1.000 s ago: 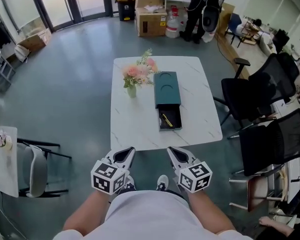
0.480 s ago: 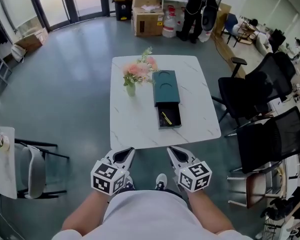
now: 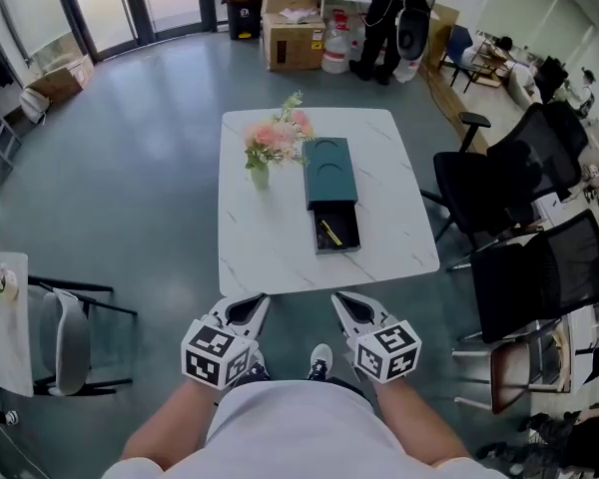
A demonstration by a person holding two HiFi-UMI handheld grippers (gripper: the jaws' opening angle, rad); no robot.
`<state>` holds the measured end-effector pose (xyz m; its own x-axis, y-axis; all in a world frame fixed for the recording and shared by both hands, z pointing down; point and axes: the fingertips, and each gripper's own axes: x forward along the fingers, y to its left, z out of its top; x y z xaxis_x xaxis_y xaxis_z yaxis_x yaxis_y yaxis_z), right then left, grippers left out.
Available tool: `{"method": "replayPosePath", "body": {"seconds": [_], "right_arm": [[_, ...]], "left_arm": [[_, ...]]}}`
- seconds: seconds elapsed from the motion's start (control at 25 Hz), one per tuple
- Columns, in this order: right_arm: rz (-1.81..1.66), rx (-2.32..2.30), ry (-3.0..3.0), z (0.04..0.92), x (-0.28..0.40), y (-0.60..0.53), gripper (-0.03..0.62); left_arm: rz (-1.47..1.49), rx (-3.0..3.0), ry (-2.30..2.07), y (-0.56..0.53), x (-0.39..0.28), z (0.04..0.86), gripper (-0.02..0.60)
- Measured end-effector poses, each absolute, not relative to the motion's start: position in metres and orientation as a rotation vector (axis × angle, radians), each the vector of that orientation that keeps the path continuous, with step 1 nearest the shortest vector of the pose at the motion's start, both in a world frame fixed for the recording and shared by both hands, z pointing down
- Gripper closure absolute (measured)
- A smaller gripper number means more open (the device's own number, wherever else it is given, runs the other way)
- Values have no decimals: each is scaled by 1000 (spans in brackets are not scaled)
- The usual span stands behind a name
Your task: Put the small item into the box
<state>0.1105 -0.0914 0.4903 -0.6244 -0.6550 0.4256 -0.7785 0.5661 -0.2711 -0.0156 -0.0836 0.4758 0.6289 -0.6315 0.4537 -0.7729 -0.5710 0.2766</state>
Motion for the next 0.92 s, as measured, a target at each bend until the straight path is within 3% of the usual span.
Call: {"method": "replayPosePath", "body": {"seconds": [0.92], "right_arm": [[646, 1194, -2522, 491, 111, -90, 579]], "left_arm": [[420, 2405, -1105, -84, -16, 475, 569]]}}
